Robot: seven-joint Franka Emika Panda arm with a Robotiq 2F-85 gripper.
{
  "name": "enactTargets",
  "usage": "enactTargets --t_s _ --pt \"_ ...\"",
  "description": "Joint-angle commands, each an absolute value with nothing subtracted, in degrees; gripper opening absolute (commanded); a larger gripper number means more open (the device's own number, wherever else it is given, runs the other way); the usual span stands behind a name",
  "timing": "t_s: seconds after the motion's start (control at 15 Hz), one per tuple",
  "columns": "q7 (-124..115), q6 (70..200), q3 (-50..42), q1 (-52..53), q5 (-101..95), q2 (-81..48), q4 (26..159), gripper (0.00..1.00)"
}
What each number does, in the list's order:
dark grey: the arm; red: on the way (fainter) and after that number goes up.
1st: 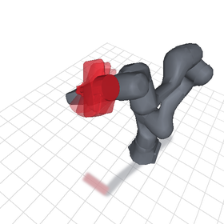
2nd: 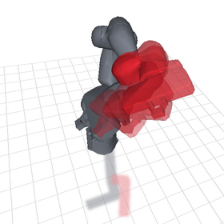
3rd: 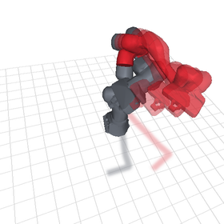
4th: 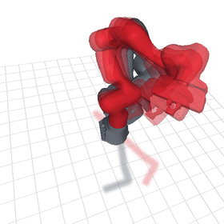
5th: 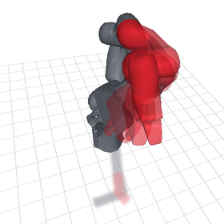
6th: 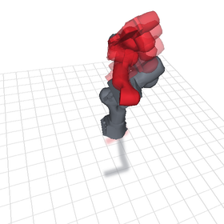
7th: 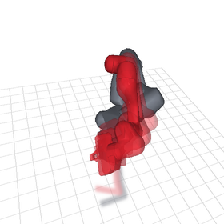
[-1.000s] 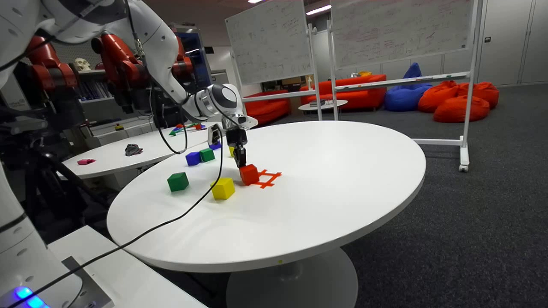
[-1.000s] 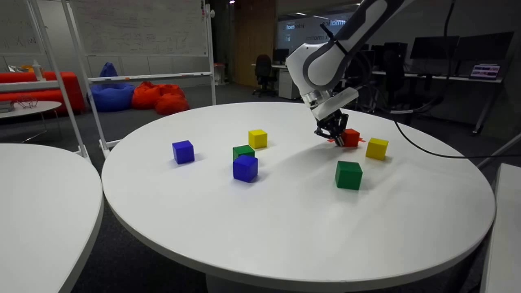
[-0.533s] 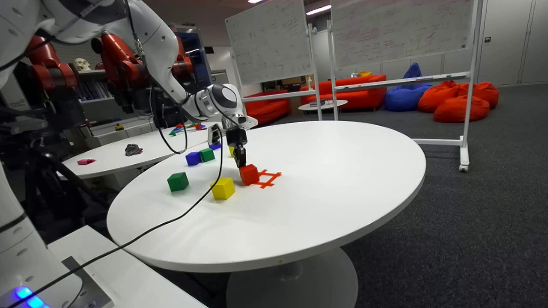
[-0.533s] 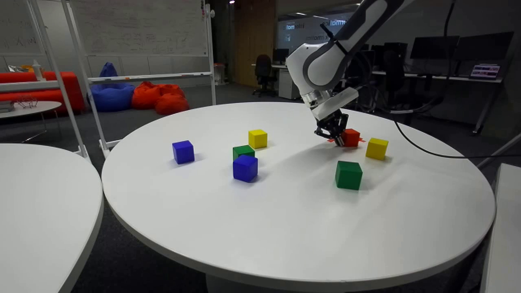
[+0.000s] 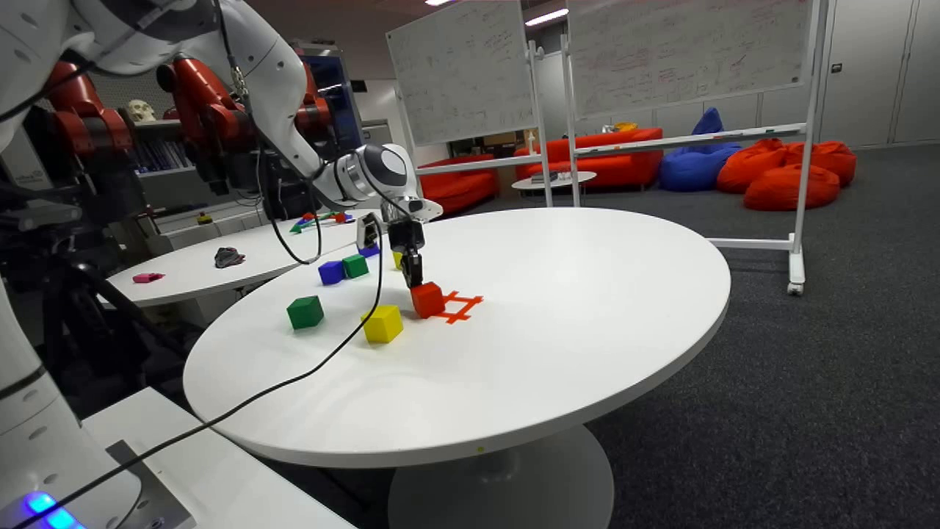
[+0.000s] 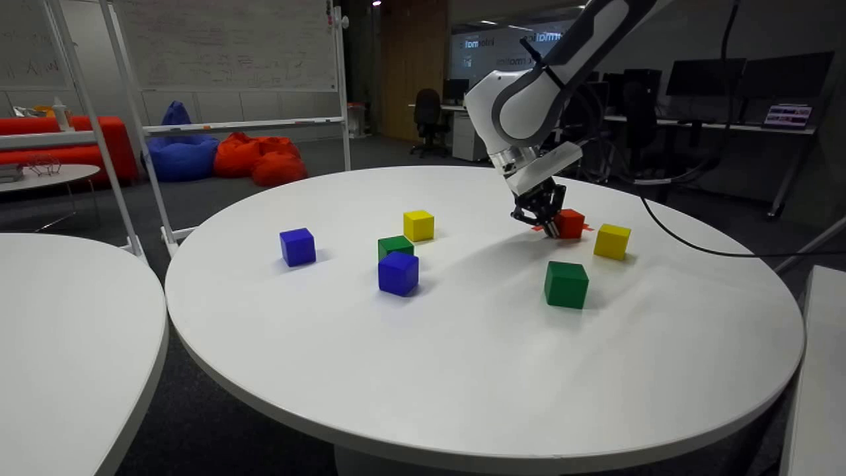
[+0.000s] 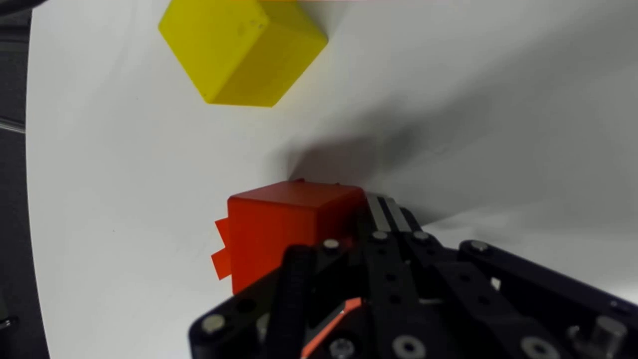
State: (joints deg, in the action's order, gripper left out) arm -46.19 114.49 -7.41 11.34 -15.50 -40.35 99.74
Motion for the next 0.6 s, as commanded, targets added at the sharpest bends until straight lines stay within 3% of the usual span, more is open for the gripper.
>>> enactTargets --t_s 0.0,0.53 --pt "-45.4 113.8 -7.6 10.5 -15.5 -39.7 100.4 0.00" --pt "-45.5 113.9 -8.8 9.7 -16.1 -39.2 101.1 0.00"
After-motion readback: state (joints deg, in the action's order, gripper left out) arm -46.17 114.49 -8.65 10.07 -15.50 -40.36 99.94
